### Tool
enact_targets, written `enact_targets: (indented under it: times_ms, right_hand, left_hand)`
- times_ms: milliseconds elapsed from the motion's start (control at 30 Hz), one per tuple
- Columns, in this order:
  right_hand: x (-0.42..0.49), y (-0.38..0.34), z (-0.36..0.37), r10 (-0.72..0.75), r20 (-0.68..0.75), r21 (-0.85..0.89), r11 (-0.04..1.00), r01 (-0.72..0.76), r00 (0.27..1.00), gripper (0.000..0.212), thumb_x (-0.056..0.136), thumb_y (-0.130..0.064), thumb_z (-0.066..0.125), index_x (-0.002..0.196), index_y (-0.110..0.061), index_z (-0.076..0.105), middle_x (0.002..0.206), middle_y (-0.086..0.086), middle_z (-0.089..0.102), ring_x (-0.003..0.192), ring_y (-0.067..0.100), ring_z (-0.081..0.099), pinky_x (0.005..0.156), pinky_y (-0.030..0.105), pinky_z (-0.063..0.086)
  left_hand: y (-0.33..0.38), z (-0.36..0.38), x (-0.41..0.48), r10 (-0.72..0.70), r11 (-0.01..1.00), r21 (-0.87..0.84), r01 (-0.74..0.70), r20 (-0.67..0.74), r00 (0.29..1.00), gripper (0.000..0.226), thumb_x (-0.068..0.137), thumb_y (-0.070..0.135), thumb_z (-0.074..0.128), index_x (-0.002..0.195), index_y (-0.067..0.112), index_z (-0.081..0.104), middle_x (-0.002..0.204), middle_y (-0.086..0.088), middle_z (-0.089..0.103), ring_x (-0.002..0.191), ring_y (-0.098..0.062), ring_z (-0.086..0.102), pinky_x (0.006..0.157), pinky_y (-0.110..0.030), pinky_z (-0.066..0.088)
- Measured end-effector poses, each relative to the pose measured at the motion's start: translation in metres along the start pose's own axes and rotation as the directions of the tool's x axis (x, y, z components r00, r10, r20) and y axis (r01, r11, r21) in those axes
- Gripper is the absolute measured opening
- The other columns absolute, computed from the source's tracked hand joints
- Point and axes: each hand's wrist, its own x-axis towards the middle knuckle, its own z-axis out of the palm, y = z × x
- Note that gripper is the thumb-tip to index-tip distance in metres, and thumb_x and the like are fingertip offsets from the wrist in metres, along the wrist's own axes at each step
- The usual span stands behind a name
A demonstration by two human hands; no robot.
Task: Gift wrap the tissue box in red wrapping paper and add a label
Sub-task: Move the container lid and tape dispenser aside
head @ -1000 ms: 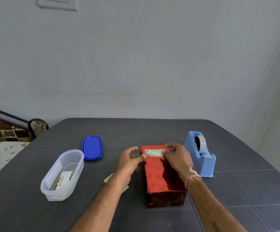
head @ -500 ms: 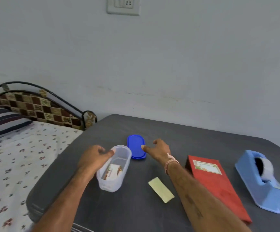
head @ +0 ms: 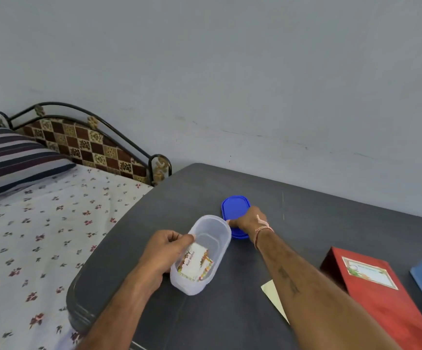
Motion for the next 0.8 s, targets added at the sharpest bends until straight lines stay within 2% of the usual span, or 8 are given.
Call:
enact_targets:
  times_ms: [67,167,300,400,533,633,700,800]
  right_hand:
    - [-0.005,0.003,-0.006,-0.021,0.019,0.204,0.979,0.017,1.0,0.064,0.07,-0.022,0.093,0.121,0.001,0.062,0.112,0.011,0.068,0.1,0.029,0.065,0.082,0.037,0.056]
    - [-0.033,0.01,-0.022,-0.101,0.113,0.547,0.837,0.023,0.989,0.039,0.085,0.004,0.075,0.123,0.003,0.065,0.104,0.018,0.073,0.09,0.034,0.071,0.082,0.048,0.062]
    - [-0.095,0.024,-0.041,-0.279,0.242,0.761,0.649,-0.003,0.929,0.031,0.099,-0.007,0.063,0.129,-0.015,0.065,0.118,0.013,0.074,0.105,0.033,0.071,0.085,0.047,0.059]
    - [-0.136,0.034,-0.047,-0.359,0.23,0.818,0.575,0.021,0.905,0.029,0.104,-0.035,0.057,0.13,-0.027,0.065,0.123,0.004,0.074,0.111,0.026,0.072,0.085,0.041,0.06]
    - [-0.158,0.053,-0.043,-0.389,0.176,0.855,0.516,0.056,0.904,0.044,0.1,-0.051,0.053,0.134,-0.025,0.064,0.127,0.008,0.072,0.119,0.029,0.068,0.107,0.052,0.05]
    - [-0.167,0.061,-0.043,-0.353,0.158,0.846,0.53,0.058,0.922,0.053,0.094,-0.061,0.053,0.133,-0.026,0.065,0.123,0.008,0.074,0.116,0.03,0.069,0.107,0.054,0.05]
    - [-0.172,0.067,-0.045,-0.317,0.179,0.85,0.527,0.016,0.931,0.051,0.098,-0.061,0.05,0.127,-0.024,0.069,0.12,0.009,0.075,0.115,0.03,0.07,0.106,0.051,0.051]
    - [-0.177,0.076,-0.05,-0.361,0.147,0.823,0.561,0.088,0.921,0.033,0.106,-0.045,0.048,0.13,-0.033,0.067,0.126,0.005,0.073,0.117,0.024,0.069,0.108,0.048,0.05]
  left_hand:
    - [0.002,0.001,-0.001,-0.023,0.997,-0.08,0.023,0.009,1.0,0.027,0.093,0.035,0.072,0.086,0.011,0.061,0.086,-0.009,0.078,0.071,-0.018,0.073,0.058,-0.028,0.052]
    - [-0.001,0.008,0.0,-0.053,0.963,-0.264,0.059,0.03,0.998,0.034,0.089,0.034,0.076,0.102,0.007,0.06,0.095,-0.014,0.076,0.079,-0.025,0.072,0.063,-0.032,0.054]
    - [-0.002,0.032,-0.003,-0.067,0.907,-0.413,0.087,0.061,0.996,0.054,0.084,0.042,0.081,0.122,0.009,0.06,0.11,-0.015,0.074,0.097,-0.03,0.073,0.07,-0.038,0.059]
    - [0.002,0.054,-0.014,-0.051,0.826,-0.549,0.128,0.153,0.987,0.053,0.09,0.048,0.072,0.121,0.005,0.07,0.11,-0.016,0.077,0.103,-0.034,0.074,0.09,-0.048,0.06]
    - [0.009,0.08,-0.042,-0.014,0.689,-0.702,0.181,0.237,0.971,0.051,0.104,0.05,0.049,0.125,0.008,0.069,0.117,-0.018,0.075,0.112,-0.034,0.07,0.094,-0.049,0.056]
    - [0.01,0.088,-0.059,0.042,0.618,-0.763,0.19,0.274,0.961,0.046,0.102,0.043,0.054,0.129,0.008,0.068,0.123,-0.019,0.072,0.119,-0.035,0.067,0.108,-0.053,0.048]
    - [0.009,0.092,-0.066,0.086,0.597,-0.78,0.187,0.294,0.952,0.046,0.101,0.043,0.057,0.133,0.011,0.066,0.127,-0.017,0.071,0.122,-0.034,0.065,0.108,-0.053,0.048]
    - [0.011,0.098,-0.076,0.126,0.587,-0.781,0.211,0.346,0.93,0.051,0.1,0.047,0.058,0.137,0.012,0.064,0.136,-0.02,0.065,0.123,-0.034,0.064,0.097,-0.05,0.057]
